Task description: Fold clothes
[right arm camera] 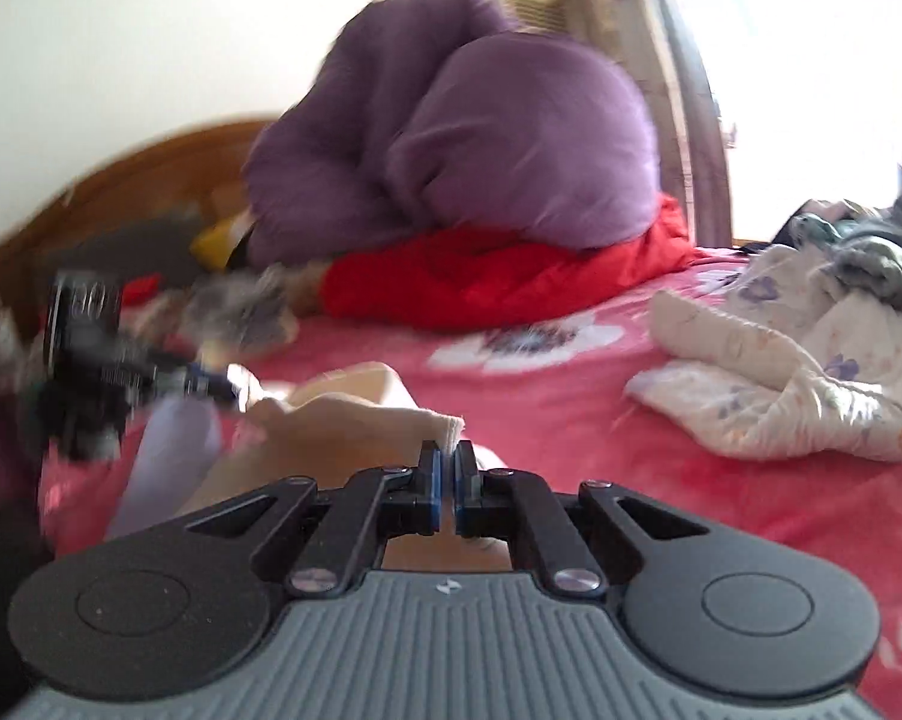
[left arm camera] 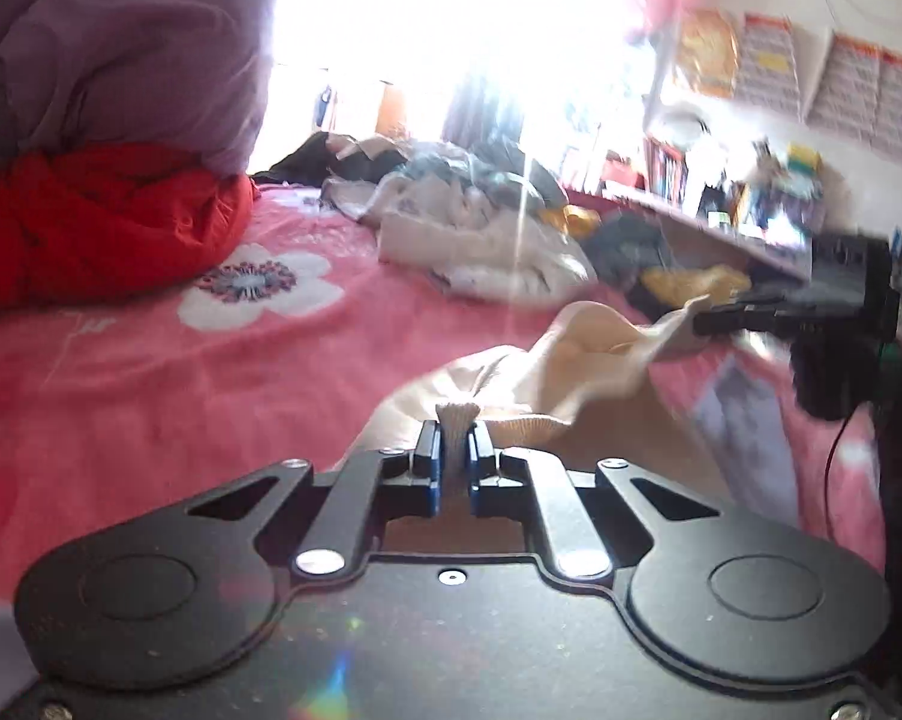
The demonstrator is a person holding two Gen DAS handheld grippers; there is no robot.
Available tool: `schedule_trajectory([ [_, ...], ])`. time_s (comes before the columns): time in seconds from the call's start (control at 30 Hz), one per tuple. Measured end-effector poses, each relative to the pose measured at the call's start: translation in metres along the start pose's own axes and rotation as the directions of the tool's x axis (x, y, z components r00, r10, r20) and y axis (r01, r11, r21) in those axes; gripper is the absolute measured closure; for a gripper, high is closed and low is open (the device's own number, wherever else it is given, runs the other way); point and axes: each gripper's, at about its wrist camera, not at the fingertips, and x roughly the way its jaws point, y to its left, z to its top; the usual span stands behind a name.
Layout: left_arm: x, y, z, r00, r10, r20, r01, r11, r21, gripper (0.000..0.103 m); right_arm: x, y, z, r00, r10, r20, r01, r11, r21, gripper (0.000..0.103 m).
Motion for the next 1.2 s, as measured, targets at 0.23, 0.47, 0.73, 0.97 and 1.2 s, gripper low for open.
schedule_trajectory([
  [0.23, 0.001, 0.003, 0.004, 0.999, 0.017, 0.028, -0.017, 1.000, 0.016, 0.097, -0.010, 0.012, -0.001, 0.999, -0.039, 0.004, 0.039, 0.999, 0.005, 0.097],
  [0.47, 0.057, 0.077, 0.093, 0.983, 0.095, 0.156, -0.067, 0.982, -0.174, 0.097, 0.044, -0.057, 0.067, 0.971, -0.198, 0.137, 0.186, 0.978, 0.093, 0.097],
  [0.73, 0.167, 0.116, 0.076, 0.929, 0.314, -0.197, -0.351, 0.915, -0.198, 0.081, 0.172, -0.115, 0.042, 0.856, -0.433, -0.282, 0.455, 0.891, 0.014, 0.077],
  [0.97, 0.120, 0.076, 0.079, 0.953, 0.302, -0.013, -0.301, 0.943, -0.141, 0.072, 0.122, -0.061, 0.060, 0.882, -0.468, -0.066, 0.463, 0.883, -0.074, 0.050],
  [1.2, 0.152, 0.071, 0.059, 0.917, 0.318, -0.240, -0.358, 0.922, -0.145, 0.073, 0.183, -0.040, 0.047, 0.890, -0.351, -0.292, 0.332, 0.936, -0.113, 0.072],
])
